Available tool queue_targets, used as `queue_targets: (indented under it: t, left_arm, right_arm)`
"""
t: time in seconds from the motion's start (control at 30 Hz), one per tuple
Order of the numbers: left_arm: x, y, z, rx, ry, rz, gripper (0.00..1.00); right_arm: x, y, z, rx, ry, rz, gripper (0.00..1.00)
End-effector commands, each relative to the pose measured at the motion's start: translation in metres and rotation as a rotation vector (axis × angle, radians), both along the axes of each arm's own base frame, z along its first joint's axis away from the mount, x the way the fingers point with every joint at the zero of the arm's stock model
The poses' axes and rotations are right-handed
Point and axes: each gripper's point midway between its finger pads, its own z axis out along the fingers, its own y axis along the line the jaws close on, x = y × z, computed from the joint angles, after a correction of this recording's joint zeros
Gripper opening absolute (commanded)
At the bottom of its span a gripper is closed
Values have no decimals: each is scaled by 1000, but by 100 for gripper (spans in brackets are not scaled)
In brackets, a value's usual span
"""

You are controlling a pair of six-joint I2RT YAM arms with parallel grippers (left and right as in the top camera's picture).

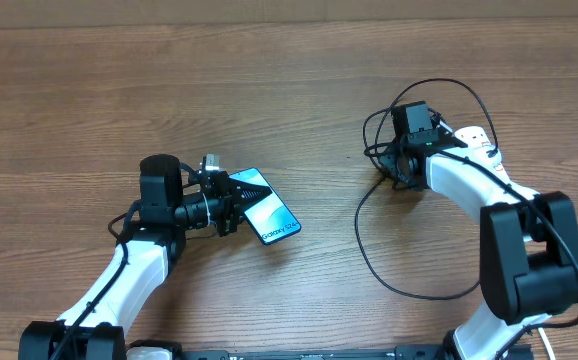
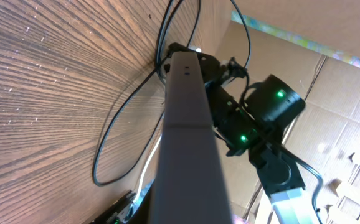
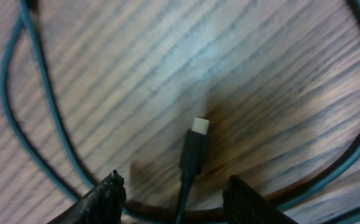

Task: Plug charger to phone and switch on socket
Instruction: 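Move the right gripper to the black cable and grasp the USB-C plug, then bring the USB-C plug with the right gripper to the phone's bottom port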

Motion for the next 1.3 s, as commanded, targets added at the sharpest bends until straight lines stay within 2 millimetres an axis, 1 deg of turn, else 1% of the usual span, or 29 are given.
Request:
queue_targets:
  t: [0.0,0.07,0.2,0.27,0.4,0.57,0.7,0.77,0.8,0.9,1.0,1.03,1.07,1.1,1.17,1.2,1.27]
  left_arm:
    - [2,-3,12,-18,-48,-35,4]
    - [2,-3,12,-17,-50,-36,4]
    - [2,-3,12,-17,-50,-36,4]
    - [2,-3,12,-17,-50,-36,4]
    - [1,-3,13,-21,-50,-42,4]
    - [1,-4,13,-21,-54,-46,4]
    - [1,-4,13,-16,-69,-52,4]
    - [1,-4,13,-15,-69,-52,4]
    - [1,-4,13,-16,-70,-52,4]
    - [2,-2,14,-12,-91,-57,4]
    - [3,3,17,-17,-122,-64,4]
    - [3,6,18,-24,-126,-64,4]
    - [5,9,21,-33,-137,-64,4]
    - [7,13,25,-39,-150,-59,4]
    - [10,18,29,-47,-172,-54,4]
    - [13,22,35,-56,-196,-52,4]
    - [17,27,43,-66,-232,-53,4]
  right_arm:
    - [2,6,-10,9,24,-4,47]
    - [-4,10,-18,10,55,-14,43]
    - [-11,21,-28,1,85,9,42]
    - [-14,25,-30,-3,94,21,38]
    - [-20,24,-32,-7,116,4,25]
    - [-16,5,-29,-91,99,-17,12]
    - [-6,0,-24,-111,80,47,7]
    - [4,1,-15,-125,62,95,4]
    - [9,2,-9,-132,52,119,4]
    - [26,6,21,-148,14,176,4]
    - [36,8,64,-148,-25,187,4]
    - [37,9,77,-145,-35,187,4]
    - [36,11,94,-132,-48,191,4]
    - [33,15,110,-104,-58,202,4]
    - [24,28,131,-42,-69,278,4]
    - [10,45,146,45,-73,372,4]
    - [-17,66,163,167,-49,478,4]
